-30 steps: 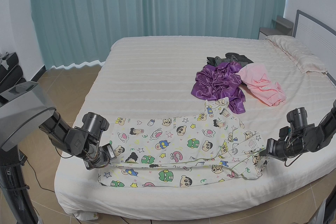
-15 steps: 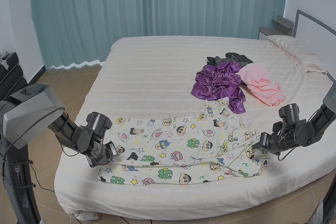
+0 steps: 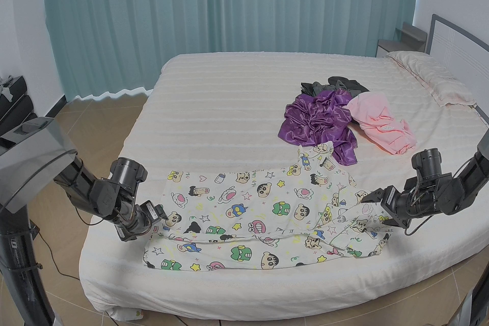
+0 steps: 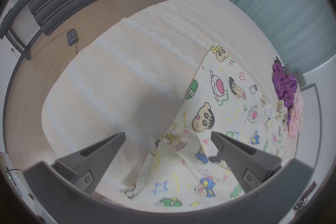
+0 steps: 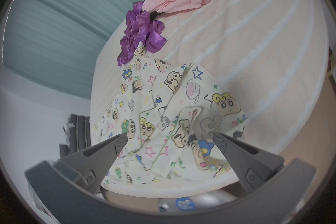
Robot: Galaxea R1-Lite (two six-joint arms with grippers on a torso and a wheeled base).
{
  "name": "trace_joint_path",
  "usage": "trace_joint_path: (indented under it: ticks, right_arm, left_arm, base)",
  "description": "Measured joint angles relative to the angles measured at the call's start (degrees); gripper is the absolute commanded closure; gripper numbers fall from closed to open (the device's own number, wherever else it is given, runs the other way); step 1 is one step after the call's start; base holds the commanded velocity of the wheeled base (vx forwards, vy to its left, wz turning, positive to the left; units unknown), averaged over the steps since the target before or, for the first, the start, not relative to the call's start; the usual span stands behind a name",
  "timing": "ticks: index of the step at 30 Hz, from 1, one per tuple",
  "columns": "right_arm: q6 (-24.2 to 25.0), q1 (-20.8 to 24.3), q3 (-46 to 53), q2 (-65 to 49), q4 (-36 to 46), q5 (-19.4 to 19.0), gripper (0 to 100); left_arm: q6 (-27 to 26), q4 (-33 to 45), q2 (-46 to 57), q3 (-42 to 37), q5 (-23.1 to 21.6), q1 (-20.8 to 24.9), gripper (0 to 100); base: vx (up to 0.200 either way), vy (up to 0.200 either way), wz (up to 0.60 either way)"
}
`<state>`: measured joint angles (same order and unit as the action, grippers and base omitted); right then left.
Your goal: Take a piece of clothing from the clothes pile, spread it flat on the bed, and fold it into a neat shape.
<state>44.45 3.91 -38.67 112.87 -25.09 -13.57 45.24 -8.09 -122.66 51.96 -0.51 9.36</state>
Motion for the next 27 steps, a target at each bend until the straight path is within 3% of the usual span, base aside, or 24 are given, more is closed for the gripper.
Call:
trace_joint_path:
  ticks: [2,9,19,27]
  right_arm:
    - [5.0,1.6,1.4,-1.5,-0.7,0.1,0]
    - [12.3,6.1,4.1,-2.3,-5.0,2.3,0]
    - [14.3,10.4,6.8,6.9,-18.7,10.7,0]
    - [14.4,11.2,8.5,10.0,-20.0,11.3,0]
  left_arm:
    - [0.4,-0.2,3.6,-4.5,-5.7,-1.0,0]
    - [1.6,-4.7,11.9,-16.7,-12.7,-3.3,0]
    - [3.6,-16.3,18.4,-28.5,-15.3,-3.2,0]
    - [3.8,-16.8,19.2,-30.4,-15.3,-2.9,0]
  base:
    - [0.000,0.000,0.00]
    - [0.000,0.000,0.00]
    - [0.000,0.000,0.00]
    - [0.000,0.000,0.00]
